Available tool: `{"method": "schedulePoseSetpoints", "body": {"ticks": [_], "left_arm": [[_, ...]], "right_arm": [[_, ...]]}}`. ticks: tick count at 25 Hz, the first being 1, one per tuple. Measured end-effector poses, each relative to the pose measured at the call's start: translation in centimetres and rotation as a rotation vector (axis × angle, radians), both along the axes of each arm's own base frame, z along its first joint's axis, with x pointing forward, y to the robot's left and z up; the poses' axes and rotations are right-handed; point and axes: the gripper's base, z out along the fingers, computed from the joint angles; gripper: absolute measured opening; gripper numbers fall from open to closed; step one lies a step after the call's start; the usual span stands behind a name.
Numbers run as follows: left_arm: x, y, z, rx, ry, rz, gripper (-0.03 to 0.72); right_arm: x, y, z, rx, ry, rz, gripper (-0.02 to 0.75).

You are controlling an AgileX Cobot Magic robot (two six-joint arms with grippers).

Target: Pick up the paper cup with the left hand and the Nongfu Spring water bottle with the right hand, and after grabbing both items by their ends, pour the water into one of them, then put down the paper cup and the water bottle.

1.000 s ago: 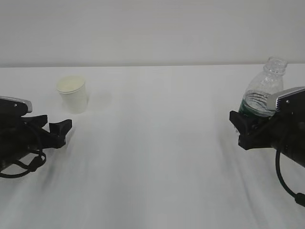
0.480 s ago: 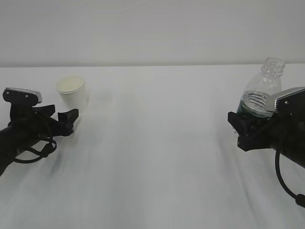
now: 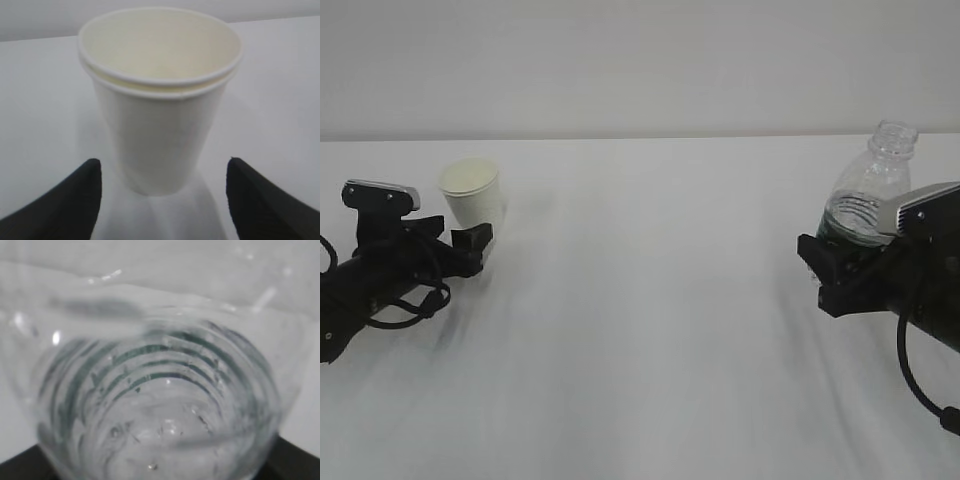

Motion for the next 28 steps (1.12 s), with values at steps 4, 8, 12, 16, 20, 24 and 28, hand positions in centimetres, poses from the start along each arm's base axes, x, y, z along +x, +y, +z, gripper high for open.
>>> {"method": "schedulePoseSetpoints", "body": {"ticks": [4,8,12,16,20,24,28], "left_arm": [[0.7,0.0,0.0,0.014,0.026,0.003,0.6],[1.3,-0.1,0.1,0.019,0.03,0.005,0.623],[2.1,-0.2,0.6,0.018,0.01,0.006,0.626],[2.7,-0.3,-0.1,0.021,0.021,0.008,0.626],[3.0,-0.3,-1.1,0.026,0.042,0.008,0.625],[3.1,-0.3,-1.1,0.023,0.036,0.01,0.62],[3.7,-0.4,-0.6,0.013,0.012,0.012,0.614]], "right_arm": [[0.0,0.0,0.0,0.0,0.0,0.0,0.475],[0.0,0.0,0.0,0.0,-0.001,0.0,0.475],[0.0,0.0,0.0,0.0,-0.001,0.0,0.475],[0.0,0.0,0.0,0.0,-0.001,0.0,0.475],[0.0,0.0,0.0,0.0,-0.001,0.0,0.475],[0.0,0.0,0.0,0.0,-0.001,0.0,0.475],[0.0,0.0,0.0,0.0,-0.001,0.0,0.475]]}}
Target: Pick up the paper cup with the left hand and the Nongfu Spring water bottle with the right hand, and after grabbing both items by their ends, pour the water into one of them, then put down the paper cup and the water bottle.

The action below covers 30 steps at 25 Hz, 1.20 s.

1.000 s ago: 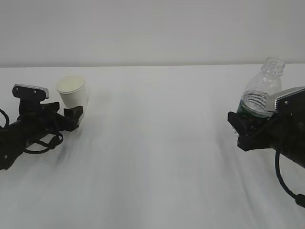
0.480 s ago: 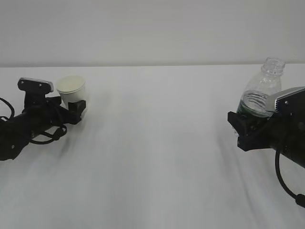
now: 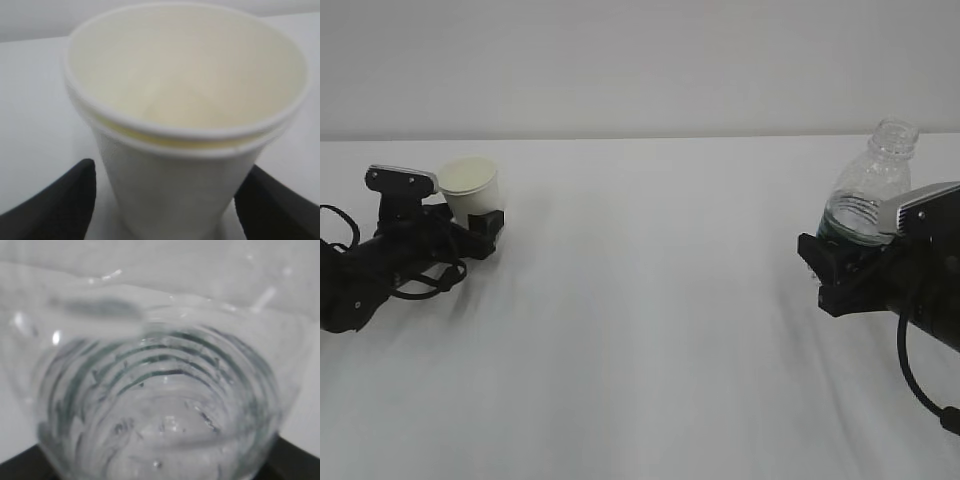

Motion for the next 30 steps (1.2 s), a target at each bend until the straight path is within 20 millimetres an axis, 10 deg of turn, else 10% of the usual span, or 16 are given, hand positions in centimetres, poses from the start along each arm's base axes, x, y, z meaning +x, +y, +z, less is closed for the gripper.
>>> {"method": "schedulePoseSetpoints", "body": {"ticks": [30], "left_arm": [[2.0,-0.4,0.2,-0.035,-0.027,0.0,0.517]], "right_arm": [[0.0,0.0,0.0,0.001,-0.003,0.0,0.474]]}}
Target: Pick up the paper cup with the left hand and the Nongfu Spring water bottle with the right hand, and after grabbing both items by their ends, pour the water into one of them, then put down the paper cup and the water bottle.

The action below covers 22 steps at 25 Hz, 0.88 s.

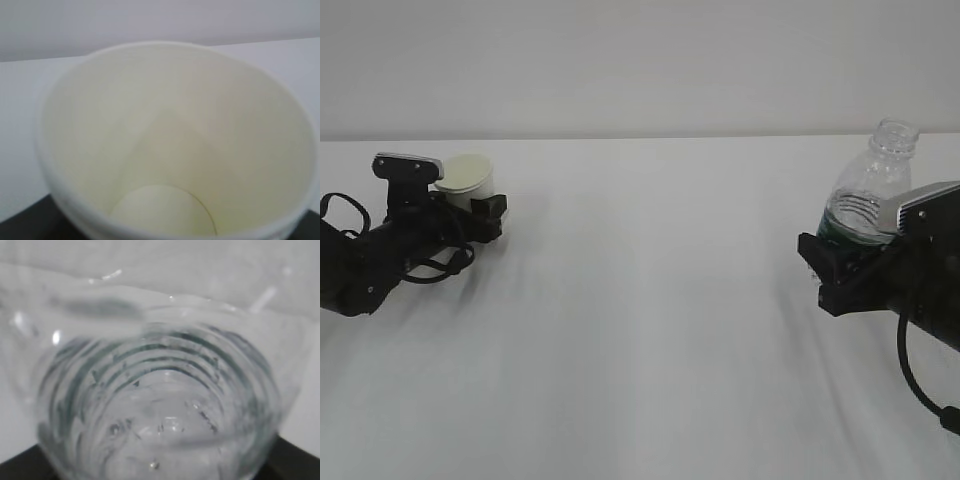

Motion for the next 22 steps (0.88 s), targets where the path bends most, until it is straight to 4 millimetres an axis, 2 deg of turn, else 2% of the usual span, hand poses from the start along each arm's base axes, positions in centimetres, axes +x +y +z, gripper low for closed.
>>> {"method": "schedulePoseSetpoints", "body": {"ticks": [7,18,22], "left_arm": [[-0.3,-0.3,0.0,0.011,0.004,-0.043,0.492],[-2.9,-0.5,1.2,0.013,0.047,-0.108,0.49],[-3.9,-0.5,2.5,0.002,0.038,-0.124,0.49]], "right_arm": [[0.0,0.0,0.0,0.0,0.0,0.0,0.474],[0.0,0.0,0.0,0.0,-0.001,0.0,0.474],[0.0,0.0,0.0,0.0,-0.002,0.006,0.474]]}}
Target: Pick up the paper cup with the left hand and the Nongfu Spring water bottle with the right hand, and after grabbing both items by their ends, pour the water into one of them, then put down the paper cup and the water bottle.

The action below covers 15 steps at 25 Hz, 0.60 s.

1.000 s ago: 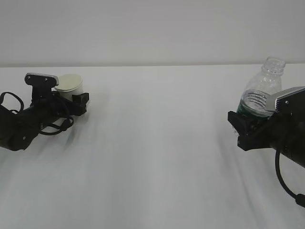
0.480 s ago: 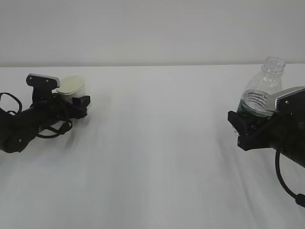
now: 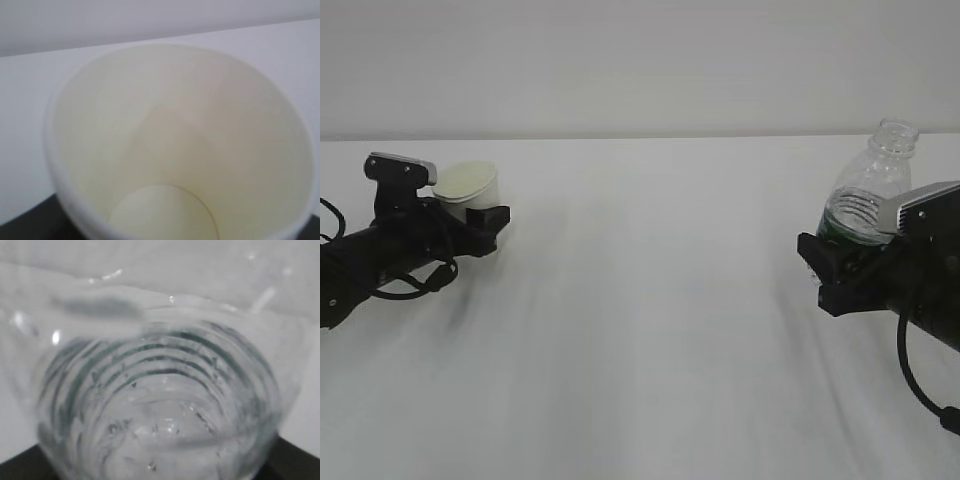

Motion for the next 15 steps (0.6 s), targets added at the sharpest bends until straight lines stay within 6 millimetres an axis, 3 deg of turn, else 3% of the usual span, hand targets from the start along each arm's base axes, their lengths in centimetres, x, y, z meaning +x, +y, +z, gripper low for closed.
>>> {"method": "schedulePoseSetpoints", "body": {"ticks": [15], "left_arm": [[-4.2,-2.0,4.2,-0.038,-0.021,-0.312,0.478]], "right_arm": [[-0.4,0.7,-0.2,0.003,0.028,0.09,0.474]]}}
